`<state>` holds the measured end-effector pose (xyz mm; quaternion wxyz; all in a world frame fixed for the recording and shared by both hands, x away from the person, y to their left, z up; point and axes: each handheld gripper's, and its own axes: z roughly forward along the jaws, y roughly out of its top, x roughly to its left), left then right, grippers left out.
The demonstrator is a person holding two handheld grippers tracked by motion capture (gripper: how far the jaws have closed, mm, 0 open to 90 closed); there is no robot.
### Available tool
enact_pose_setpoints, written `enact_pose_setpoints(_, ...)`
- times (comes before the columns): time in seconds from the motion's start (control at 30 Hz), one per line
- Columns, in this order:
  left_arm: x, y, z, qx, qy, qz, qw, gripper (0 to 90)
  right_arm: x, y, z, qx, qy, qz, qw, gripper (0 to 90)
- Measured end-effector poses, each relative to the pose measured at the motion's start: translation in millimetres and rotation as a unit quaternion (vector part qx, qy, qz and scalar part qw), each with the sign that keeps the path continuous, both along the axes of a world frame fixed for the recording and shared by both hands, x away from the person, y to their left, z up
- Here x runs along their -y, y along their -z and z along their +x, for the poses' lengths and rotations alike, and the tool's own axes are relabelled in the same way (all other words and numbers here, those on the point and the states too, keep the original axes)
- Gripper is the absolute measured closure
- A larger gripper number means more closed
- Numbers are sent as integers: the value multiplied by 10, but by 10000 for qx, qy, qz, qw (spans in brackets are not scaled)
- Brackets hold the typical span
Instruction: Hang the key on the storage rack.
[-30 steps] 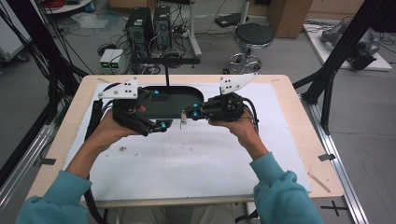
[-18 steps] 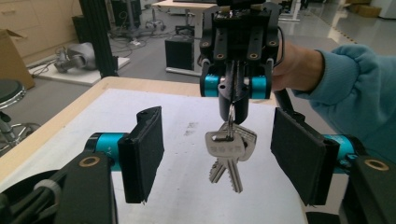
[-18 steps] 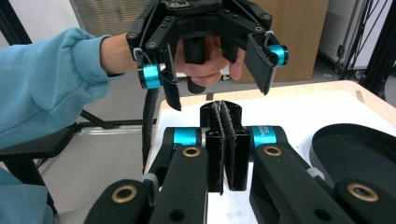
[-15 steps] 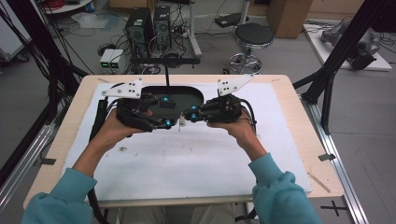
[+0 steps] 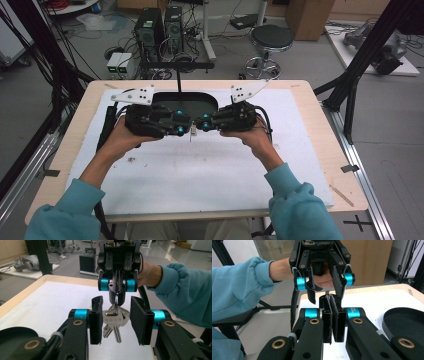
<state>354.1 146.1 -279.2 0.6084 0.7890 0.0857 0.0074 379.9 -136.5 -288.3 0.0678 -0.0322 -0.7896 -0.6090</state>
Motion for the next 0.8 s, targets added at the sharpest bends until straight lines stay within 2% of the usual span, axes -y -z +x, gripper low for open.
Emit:
enact_pose_setpoints(0.27,13,12,13,-134,58,47,9999,699,-2,-1,-3,14,-58,19,10000,887)
enact_pose_setpoints(0.5,23,16,17,-108,127,107,9998,760,-15,4,-1,36,-80,-10,10000,887)
enact_pose_setpoints(0.8,27,14,20,-179,150,139,9996,835,-31,12,4,77,-119,-20,9999,888)
